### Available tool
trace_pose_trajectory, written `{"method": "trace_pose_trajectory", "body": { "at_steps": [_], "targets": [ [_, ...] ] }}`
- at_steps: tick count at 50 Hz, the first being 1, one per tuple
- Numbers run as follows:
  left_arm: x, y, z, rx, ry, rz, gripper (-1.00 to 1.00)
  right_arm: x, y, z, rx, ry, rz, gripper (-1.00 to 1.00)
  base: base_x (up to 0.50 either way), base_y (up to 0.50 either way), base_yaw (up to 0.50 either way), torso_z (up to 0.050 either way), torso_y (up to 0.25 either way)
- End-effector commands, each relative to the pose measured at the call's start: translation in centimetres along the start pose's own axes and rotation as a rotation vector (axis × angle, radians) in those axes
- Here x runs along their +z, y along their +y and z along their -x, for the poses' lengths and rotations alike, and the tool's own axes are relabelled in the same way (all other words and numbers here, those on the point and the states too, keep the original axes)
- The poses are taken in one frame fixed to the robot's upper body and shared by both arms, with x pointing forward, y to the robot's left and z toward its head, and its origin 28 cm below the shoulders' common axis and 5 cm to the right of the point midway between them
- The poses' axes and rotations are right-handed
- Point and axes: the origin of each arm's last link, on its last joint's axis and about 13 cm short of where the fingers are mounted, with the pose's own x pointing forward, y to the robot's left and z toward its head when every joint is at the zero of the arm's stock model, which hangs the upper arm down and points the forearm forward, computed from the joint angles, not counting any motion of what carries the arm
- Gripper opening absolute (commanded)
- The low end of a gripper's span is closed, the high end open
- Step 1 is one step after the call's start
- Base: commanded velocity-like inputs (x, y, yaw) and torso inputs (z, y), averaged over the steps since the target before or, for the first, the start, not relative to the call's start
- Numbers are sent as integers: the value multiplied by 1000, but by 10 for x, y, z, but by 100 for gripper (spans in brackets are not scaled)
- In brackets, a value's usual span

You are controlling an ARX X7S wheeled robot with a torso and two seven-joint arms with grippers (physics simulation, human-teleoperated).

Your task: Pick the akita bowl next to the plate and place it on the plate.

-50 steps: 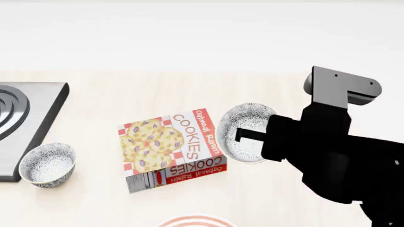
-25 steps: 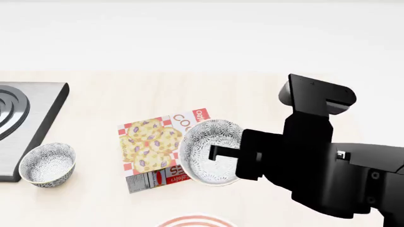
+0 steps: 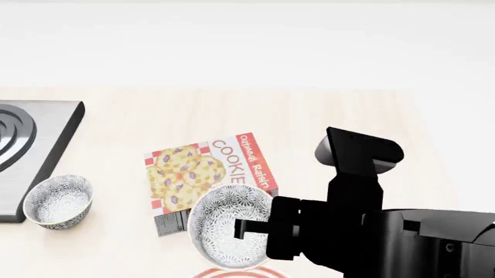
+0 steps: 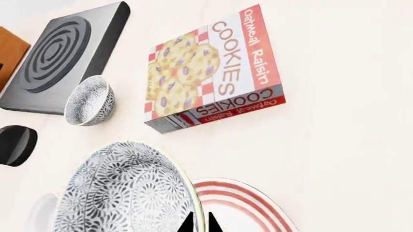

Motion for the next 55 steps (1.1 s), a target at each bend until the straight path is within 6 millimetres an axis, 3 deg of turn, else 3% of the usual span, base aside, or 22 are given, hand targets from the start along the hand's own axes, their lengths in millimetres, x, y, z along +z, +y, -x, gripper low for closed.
{"method": "trace_pose_trajectory", "body": {
  "at_steps": [1, 20, 55],
  "targets": [
    [0, 0, 0, 0, 2, 0, 100, -8, -1, -7, 41, 36, -2, -100, 0, 0, 0, 0, 0],
    [-1, 0, -1, 1, 1, -1, 100, -31, -9, -28, 64, 98, -10, -100, 0, 0, 0, 0, 1],
    [0, 0, 0, 1, 0, -2, 100, -51, -16, -36, 27, 180, 55, -100, 0, 0, 0, 0, 0]
  ]
}}
